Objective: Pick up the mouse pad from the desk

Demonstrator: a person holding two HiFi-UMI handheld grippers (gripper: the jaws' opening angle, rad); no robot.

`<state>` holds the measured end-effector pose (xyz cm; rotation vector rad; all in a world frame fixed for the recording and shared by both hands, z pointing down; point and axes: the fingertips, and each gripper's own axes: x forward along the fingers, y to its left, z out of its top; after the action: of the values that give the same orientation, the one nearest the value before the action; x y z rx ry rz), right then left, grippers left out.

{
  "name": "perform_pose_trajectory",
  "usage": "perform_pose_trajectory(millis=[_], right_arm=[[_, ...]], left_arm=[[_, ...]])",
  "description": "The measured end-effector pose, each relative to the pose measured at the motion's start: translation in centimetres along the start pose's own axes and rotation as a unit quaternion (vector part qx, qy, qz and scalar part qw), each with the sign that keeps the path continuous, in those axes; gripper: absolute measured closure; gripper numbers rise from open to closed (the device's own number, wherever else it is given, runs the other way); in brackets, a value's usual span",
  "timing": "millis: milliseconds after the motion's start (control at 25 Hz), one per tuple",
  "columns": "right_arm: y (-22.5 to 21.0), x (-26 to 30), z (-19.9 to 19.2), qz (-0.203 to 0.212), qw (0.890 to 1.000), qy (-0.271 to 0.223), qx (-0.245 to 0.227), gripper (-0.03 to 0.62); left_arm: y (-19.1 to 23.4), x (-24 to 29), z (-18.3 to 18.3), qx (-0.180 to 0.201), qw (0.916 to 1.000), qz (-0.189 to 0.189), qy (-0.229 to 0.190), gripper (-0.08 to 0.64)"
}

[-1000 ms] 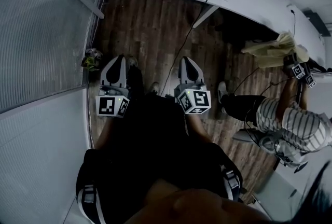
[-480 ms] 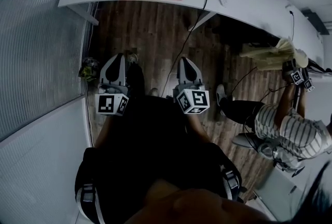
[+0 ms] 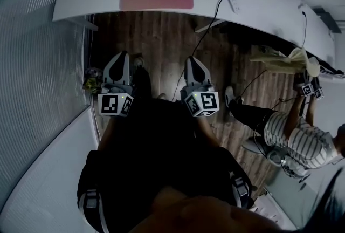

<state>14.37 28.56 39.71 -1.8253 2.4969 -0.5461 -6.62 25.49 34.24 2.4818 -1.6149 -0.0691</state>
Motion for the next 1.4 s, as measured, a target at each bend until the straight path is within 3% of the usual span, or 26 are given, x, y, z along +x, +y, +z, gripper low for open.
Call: perform_pose_trajectory(millis=[480,760,1400], right_arm=[[2.8,14.9,1.7,0.007,1.0,0.003,-0.001,0.591],[2.8,21.1,2.3,-0.018,1.0,0.01,-0.008,0.591],[2.4,25.8,4.2,-0.004,1.0,-0.023,-0.005,0.591]], left_arm=[[12.2,10.0,0.0,-0.017,0.9991,-0.016,0.035,0.549],[18.0,14.1,-0.7,0.002,0.9988,-0.016,0.047,0.549],[20.8,15.7,-3.9,0.041,0.9966,-0.012,0.07,0.549]])
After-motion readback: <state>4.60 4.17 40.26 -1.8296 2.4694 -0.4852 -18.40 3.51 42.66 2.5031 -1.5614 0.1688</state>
